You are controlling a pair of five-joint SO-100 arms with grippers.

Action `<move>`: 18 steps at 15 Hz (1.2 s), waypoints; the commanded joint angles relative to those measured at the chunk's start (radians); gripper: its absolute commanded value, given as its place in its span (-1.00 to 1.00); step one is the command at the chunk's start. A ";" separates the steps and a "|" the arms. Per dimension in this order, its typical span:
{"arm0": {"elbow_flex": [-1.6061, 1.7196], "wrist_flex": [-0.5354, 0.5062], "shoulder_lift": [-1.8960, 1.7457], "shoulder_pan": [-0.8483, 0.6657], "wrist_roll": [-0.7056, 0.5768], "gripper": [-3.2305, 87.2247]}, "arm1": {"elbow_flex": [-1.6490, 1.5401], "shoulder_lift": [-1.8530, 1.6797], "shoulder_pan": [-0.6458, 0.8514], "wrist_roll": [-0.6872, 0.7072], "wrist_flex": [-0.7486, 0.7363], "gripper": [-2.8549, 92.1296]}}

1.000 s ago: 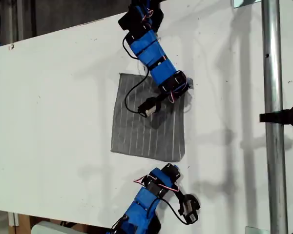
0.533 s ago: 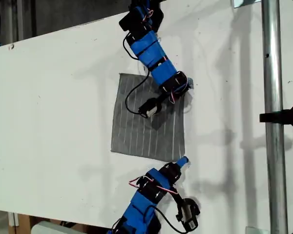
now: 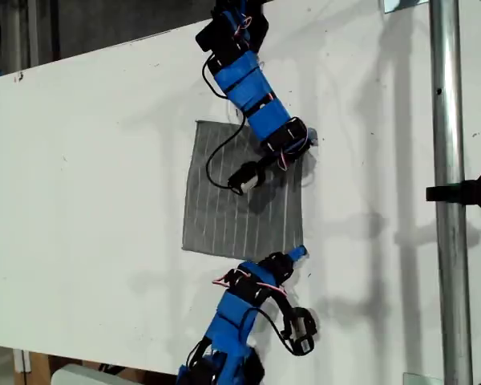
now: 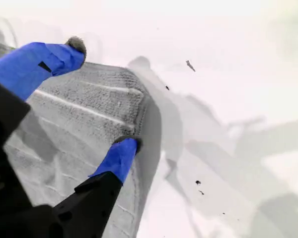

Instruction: Grasp corners of a towel and fold twice.

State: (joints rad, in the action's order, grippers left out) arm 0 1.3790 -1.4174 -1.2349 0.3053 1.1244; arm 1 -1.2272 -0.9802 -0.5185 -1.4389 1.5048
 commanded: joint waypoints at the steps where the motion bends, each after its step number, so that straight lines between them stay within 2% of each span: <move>1: -0.002 0.058 0.040 -0.043 0.006 -0.26 | 0.043 -0.008 -0.017 0.012 -0.002 -0.94; 4: 0.057 0.173 0.121 -0.051 0.052 -0.45 | 0.049 -0.006 -0.023 0.011 0.002 -0.94; 5: 0.097 0.222 0.123 -0.055 0.063 -0.58 | 0.051 -0.006 -0.028 0.009 0.002 -0.94; 6: 0.114 0.249 0.109 -0.057 0.061 -0.89 | 0.051 -0.006 -0.031 0.008 0.002 -0.94; 7: 0.129 0.261 0.098 -0.058 0.061 -0.99 | 0.051 -0.006 -0.031 0.008 0.000 -0.94; 9: 0.130 0.255 0.058 -0.043 0.069 -0.99 | 0.055 -0.006 -0.031 0.011 0.000 -0.94; 11: 0.101 0.190 0.017 -0.021 0.092 -0.99 | 0.063 -0.015 -0.037 0.012 0.005 -0.94; 13: 0.000 0.072 -0.032 0.055 0.124 -0.99 | 0.118 -0.040 -0.075 -0.003 0.023 -0.94; 16: -0.221 -0.106 -0.046 0.221 0.253 -0.99 | 0.345 0.008 -0.155 0.003 0.000 -0.94; 18: -0.262 -0.204 -0.084 0.230 0.293 -0.99 | 0.284 -0.087 -0.143 -0.029 0.054 -0.94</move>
State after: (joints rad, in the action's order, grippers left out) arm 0 1.1658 -1.5417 -1.2379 0.5231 1.3898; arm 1 -0.9434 -0.9679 -0.6489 -1.4450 1.5064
